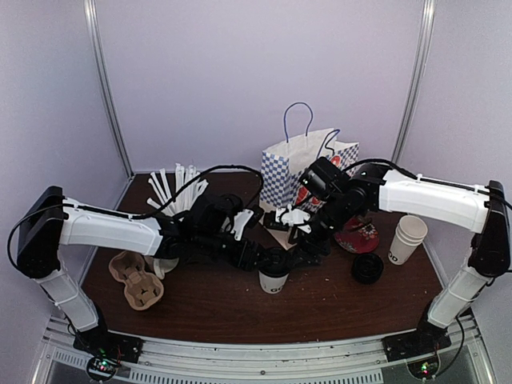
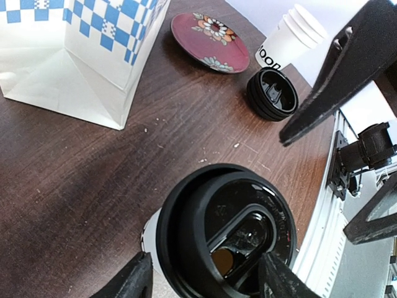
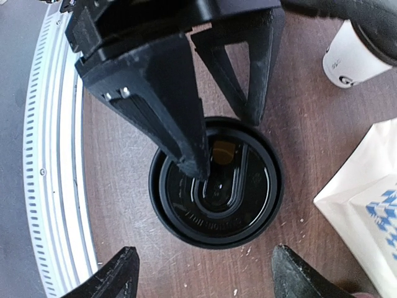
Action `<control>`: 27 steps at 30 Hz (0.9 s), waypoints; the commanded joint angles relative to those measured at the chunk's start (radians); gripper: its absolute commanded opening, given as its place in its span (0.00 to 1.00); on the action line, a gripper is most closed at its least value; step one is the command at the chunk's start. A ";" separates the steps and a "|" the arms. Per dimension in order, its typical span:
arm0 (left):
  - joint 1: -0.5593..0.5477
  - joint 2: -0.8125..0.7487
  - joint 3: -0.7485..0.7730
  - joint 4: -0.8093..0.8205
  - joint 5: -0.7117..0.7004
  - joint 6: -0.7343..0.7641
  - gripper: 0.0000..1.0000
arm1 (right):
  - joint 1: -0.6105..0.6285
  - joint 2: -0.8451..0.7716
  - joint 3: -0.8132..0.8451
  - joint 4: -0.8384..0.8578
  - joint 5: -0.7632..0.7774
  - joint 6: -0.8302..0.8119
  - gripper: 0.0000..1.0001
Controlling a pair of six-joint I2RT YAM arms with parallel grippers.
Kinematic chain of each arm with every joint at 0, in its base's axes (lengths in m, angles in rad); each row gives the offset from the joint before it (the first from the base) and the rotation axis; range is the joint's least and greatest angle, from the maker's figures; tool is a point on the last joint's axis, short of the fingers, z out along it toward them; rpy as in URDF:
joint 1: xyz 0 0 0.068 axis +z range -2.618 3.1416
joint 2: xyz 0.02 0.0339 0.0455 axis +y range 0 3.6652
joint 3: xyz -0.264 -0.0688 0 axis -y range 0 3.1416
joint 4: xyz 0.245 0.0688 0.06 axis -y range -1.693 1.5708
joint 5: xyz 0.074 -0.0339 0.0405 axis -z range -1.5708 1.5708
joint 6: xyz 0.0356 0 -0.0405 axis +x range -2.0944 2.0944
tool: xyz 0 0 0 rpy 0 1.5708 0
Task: Pack the takeout coffee
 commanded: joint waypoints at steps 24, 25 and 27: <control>0.014 0.048 -0.061 -0.015 0.024 -0.050 0.58 | 0.048 0.072 -0.074 0.230 0.103 -0.070 0.90; 0.016 0.049 -0.059 -0.017 0.025 -0.050 0.58 | 0.049 0.072 -0.080 0.235 0.107 -0.070 0.90; 0.017 0.050 -0.059 -0.016 0.024 -0.050 0.57 | 0.049 0.065 -0.090 0.244 0.107 -0.068 0.89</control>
